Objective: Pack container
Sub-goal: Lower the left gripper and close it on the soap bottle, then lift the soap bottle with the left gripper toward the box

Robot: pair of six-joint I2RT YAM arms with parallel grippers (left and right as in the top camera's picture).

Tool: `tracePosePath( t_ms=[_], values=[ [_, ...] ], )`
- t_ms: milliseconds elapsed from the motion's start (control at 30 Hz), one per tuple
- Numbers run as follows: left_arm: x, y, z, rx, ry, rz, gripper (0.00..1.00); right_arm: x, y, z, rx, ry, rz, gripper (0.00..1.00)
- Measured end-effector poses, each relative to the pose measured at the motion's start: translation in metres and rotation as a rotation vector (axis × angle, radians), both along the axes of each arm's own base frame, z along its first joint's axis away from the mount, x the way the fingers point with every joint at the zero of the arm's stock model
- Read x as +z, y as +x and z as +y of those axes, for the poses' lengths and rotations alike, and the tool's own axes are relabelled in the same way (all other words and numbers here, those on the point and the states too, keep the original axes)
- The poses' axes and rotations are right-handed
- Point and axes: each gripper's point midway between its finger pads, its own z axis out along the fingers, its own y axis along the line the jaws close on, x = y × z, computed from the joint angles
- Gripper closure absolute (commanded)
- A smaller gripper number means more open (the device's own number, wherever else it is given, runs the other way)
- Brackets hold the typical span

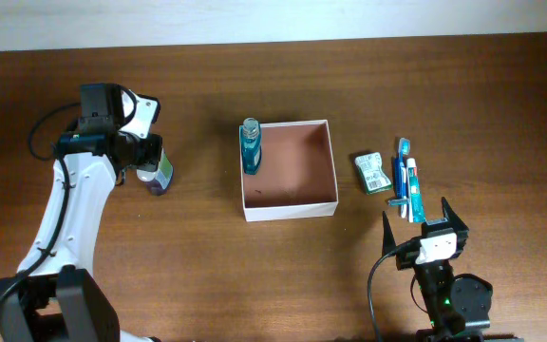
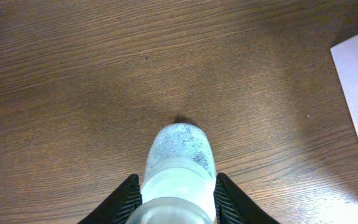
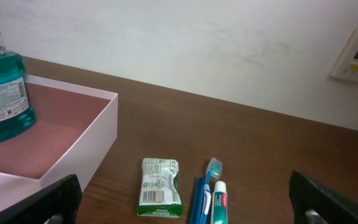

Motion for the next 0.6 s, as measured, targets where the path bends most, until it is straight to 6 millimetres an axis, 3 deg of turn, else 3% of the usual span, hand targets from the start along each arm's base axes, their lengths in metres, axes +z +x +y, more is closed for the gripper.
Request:
tracePosePath(
  t_ms=[300, 600],
  values=[
    [0.003, 0.000, 0.000, 0.001, 0.001, -0.007, 0.64, 0.000, 0.000, 0.000, 0.000, 0.000, 0.000, 0.02],
    [0.026, -0.004, 0.000, 0.031, -0.010, -0.061, 0.72, 0.000, 0.000, 0.000, 0.000, 0.000, 0.000, 0.02]
  ],
)
